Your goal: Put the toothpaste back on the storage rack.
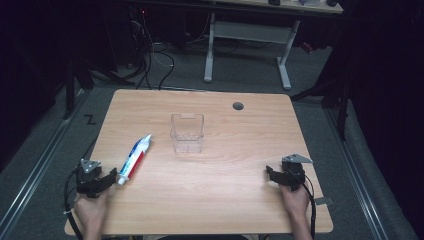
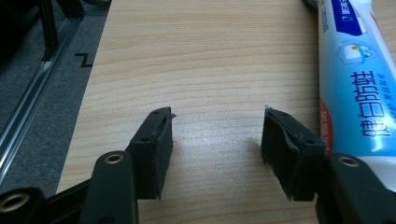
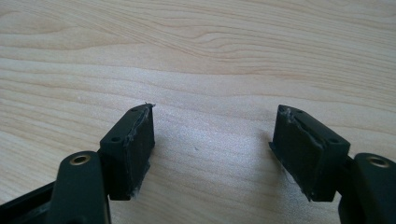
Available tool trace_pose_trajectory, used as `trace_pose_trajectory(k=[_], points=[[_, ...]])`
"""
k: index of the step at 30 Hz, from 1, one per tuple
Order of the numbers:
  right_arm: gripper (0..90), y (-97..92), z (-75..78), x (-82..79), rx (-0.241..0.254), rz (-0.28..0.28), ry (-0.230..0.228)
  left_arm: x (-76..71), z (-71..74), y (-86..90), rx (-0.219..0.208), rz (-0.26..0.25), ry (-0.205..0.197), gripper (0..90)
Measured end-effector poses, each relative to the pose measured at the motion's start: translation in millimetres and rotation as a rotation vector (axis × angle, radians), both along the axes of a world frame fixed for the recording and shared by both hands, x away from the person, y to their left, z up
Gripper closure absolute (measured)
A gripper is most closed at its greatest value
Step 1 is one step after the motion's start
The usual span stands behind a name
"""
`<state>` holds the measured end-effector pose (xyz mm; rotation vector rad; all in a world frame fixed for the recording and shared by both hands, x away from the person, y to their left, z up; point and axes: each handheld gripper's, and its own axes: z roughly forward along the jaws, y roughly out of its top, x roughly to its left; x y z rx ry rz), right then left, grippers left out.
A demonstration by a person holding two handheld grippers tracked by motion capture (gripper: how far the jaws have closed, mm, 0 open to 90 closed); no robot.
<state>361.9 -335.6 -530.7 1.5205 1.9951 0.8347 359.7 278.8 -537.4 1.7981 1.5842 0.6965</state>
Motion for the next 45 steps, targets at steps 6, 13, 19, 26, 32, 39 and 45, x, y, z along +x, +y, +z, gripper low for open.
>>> trace_pose_trajectory(k=[6,13,19,26,32,39,45], points=[[29.8,0.0,0.0,0.0,0.0,0.0,0.0,-0.1,0.1,1.0,-0.015,-0.001,0.002,41.6],[29.8,0.0,0.0,0.0,0.0,0.0,0.0,0.3,-0.1,-2.2,0.01,-0.006,0.003,39.6],[29.7,0.0,0.0,0.0,0.0,0.0,0.0,0.8,-0.1,-2.6,0.004,-0.003,0.005,38.1],[29.8,0.0,0.0,0.1,0.0,0.0,0.0,1.6,-0.2,-4.7,0.001,0.004,0.009,34.6],[29.7,0.0,0.0,0.1,0.0,0.0,0.0,2.4,0.0,-6.0,0.001,0.014,0.014,32.1],[29.7,0.1,0.1,0.1,0.0,0.0,0.0,3.5,1.1,-5.5,0.004,0.026,0.029,29.9],[29.8,0.1,0.1,0.1,0.0,0.0,0.0,4.7,4.4,-4.2,0.007,0.028,0.06,28.5]])
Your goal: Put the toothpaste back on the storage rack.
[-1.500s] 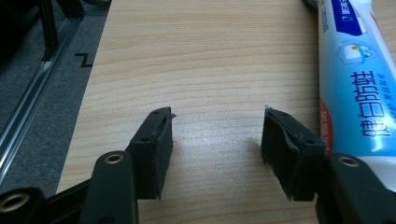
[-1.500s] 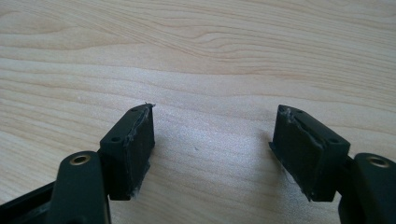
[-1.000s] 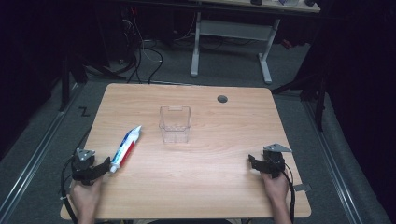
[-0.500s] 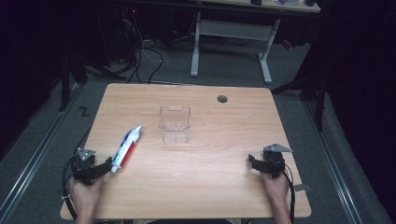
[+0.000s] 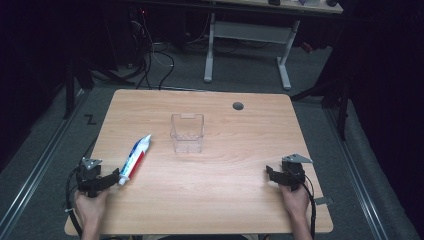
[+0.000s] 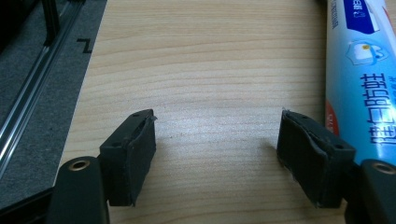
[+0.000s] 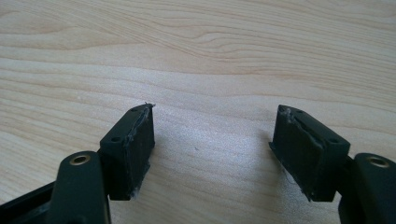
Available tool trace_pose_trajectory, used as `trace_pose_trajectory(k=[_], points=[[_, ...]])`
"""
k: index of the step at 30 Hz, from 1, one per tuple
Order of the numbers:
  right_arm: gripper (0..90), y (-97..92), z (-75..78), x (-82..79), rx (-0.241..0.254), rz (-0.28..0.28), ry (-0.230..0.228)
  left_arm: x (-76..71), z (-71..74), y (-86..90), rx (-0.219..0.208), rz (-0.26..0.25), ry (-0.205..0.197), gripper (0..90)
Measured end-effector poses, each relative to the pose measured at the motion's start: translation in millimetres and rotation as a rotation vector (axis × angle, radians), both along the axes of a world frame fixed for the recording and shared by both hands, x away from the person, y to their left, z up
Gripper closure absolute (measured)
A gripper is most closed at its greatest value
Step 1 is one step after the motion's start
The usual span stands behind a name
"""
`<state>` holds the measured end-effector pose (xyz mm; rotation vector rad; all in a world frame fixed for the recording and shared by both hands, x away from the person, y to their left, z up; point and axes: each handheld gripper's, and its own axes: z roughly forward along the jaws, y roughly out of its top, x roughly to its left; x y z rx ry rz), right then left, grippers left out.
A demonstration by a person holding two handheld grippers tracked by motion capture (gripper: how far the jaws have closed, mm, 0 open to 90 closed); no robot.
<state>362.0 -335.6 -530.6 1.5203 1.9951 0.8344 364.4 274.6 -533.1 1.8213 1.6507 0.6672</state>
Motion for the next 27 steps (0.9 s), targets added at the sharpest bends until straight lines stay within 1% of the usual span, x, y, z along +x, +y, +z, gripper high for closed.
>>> trace_pose_trajectory(k=[4,6,7,10,12,17,18,20,25,27], points=[[29.7,0.0,0.0,0.0,0.0,0.0,0.0,-1.6,2.9,1.3,-0.013,-0.001,-0.012,28.5],[29.8,0.0,0.0,0.0,0.0,0.0,0.0,-1.8,3.6,1.6,-0.016,-0.002,-0.011,27.3],[29.7,0.0,0.0,0.0,0.0,0.0,0.0,-2.0,5.0,1.9,-0.019,-0.017,-0.01,26.0],[29.7,0.0,0.0,0.0,0.0,0.0,0.0,-3.3,7.6,0.7,0.011,-0.024,-0.008,25.7],[29.7,0.0,0.0,0.0,0.0,0.0,0.0,-4.7,9.5,1.0,0.017,-0.022,-0.01,23.6],[29.7,0.0,0.0,0.0,0.0,0.0,0.0,-10.9,13.8,4.6,-0.015,-0.026,-0.036,21.9],[29.7,0.0,0.0,0.0,0.0,0.0,0.0,-10.9,13.8,4.6,-0.015,-0.026,-0.036,21.3],[29.7,0.0,0.0,0.0,0.0,0.0,0.0,-15.0,16.8,5.4,-0.029,-0.031,-0.05,19.9],[29.7,0.0,0.0,0.0,0.0,0.0,0.0,-20.1,21.7,2.9,-0.032,-0.039,-0.073,16.2],[29.7,0.0,0.0,0.0,0.0,0.0,0.0,-21.0,23.1,2.0,-0.035,-0.04,-0.076,15.6]])
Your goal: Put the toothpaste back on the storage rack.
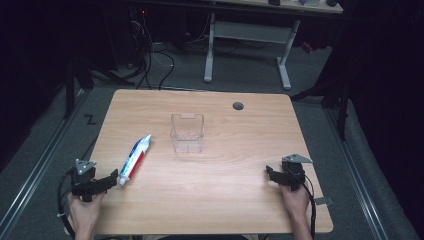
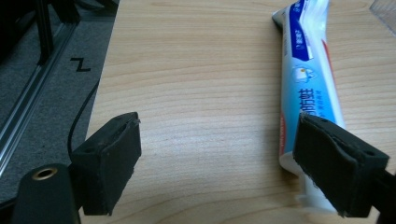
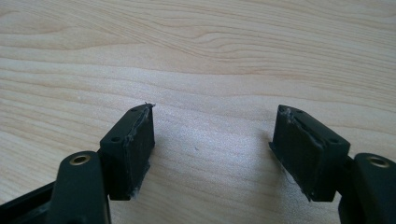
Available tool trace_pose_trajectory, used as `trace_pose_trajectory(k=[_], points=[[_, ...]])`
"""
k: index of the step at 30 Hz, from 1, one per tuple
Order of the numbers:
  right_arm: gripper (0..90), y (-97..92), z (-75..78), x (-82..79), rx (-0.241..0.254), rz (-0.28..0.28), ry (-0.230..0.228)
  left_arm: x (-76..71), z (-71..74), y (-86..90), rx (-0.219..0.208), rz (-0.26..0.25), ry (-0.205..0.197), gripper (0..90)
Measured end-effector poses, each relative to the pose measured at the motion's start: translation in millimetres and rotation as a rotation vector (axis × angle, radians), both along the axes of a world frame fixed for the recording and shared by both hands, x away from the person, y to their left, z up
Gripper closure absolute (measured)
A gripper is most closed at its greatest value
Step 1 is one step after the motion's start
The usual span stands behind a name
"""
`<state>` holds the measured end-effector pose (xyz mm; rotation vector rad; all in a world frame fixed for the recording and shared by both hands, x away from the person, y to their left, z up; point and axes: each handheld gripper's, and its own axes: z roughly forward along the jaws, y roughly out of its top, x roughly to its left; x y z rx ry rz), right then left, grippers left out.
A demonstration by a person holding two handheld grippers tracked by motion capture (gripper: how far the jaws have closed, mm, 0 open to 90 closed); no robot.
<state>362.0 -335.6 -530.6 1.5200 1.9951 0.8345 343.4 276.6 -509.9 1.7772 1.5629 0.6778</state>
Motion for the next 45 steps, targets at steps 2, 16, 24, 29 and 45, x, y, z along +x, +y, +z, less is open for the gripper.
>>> trace_pose_trajectory(k=[2,16,24,29,45], points=[[29.7,0.0,0.0,0.0,0.0,0.0,0.0,-1.1,2.9,-2.7,0.014,0.026,0.001,15.6],[29.7,0.0,0.0,-0.1,-0.001,0.0,0.0,-9.4,17.0,-12.0,-0.083,-0.09,-0.015,15.2],[29.6,-0.1,0.0,-0.2,-0.002,0.002,0.0,2.8,19.7,-36.2,-0.068,-0.215,0.015,15.5],[29.6,-0.1,0.0,-0.3,-0.002,0.002,0.0,14.4,20.0,-48.6,-0.057,-0.242,0.033,16.3],[29.6,-0.1,0.0,-0.4,-0.003,0.002,0.0,55.1,24.1,-56.8,-0.025,-0.25,0.07,23.6]])
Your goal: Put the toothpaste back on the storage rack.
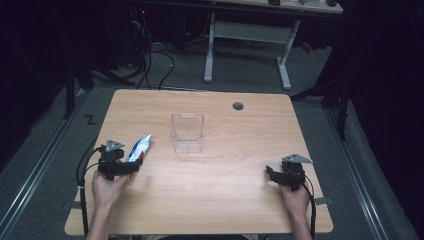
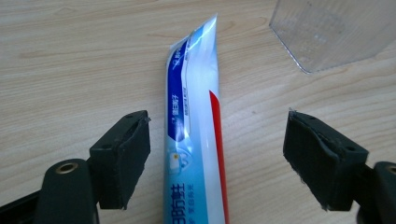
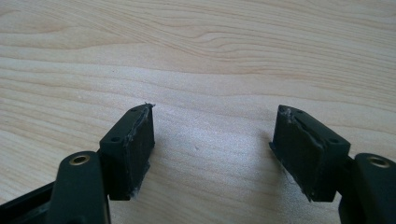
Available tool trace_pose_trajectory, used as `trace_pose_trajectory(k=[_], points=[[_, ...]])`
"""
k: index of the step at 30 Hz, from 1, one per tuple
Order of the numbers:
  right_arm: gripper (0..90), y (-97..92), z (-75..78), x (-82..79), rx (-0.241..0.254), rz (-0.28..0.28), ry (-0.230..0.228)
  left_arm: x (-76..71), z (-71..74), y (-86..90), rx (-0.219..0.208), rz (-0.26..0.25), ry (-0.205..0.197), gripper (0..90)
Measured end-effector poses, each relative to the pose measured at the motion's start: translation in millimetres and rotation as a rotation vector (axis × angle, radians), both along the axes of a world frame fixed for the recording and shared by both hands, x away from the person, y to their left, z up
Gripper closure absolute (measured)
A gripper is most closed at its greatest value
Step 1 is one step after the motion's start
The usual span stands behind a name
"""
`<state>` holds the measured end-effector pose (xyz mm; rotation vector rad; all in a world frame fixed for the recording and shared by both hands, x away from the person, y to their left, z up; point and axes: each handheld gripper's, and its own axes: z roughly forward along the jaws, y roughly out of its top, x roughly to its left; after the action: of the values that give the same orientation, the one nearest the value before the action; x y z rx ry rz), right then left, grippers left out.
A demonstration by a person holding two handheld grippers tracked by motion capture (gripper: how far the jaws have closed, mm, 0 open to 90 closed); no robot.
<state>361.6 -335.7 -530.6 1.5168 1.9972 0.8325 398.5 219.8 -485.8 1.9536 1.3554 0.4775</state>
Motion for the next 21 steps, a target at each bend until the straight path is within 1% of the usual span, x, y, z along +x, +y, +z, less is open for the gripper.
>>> trace_pose_trajectory(k=[3,4,5,7,9,10,14,16,21], points=[[29.6,0.0,0.0,0.0,0.0,0.0,0.0,6.5,0.6,-1.8,0.015,0.0,0.011,23.5],[29.6,0.0,0.0,0.0,0.0,0.0,0.0,6.5,0.6,-1.8,0.015,0.0,0.011,23.4],[29.6,0.0,0.0,0.0,0.0,0.0,0.0,10.7,0.0,-1.8,-0.004,0.004,0.009,24.5],[29.6,0.0,0.0,0.0,0.0,0.0,0.0,14.2,-2.2,0.0,-0.023,0.012,0.025,24.4],[29.6,0.0,0.0,0.0,0.0,0.0,0.0,15.9,-3.8,0.6,-0.021,0.018,0.03,24.3],[29.6,0.0,0.0,0.0,0.0,0.0,0.0,18.5,-5.9,1.3,-0.017,0.024,0.04,24.5],[29.6,0.0,0.0,0.0,0.0,0.0,0.0,21.1,-7.2,2.7,-0.028,0.029,0.041,26.7],[29.6,0.0,0.0,0.0,0.0,0.0,0.0,22.0,-6.9,4.5,-0.041,0.036,0.039,27.8],[29.6,0.0,0.0,0.0,0.0,0.0,0.0,23.2,-7.2,6.4,-0.046,0.042,0.039,29.4]])
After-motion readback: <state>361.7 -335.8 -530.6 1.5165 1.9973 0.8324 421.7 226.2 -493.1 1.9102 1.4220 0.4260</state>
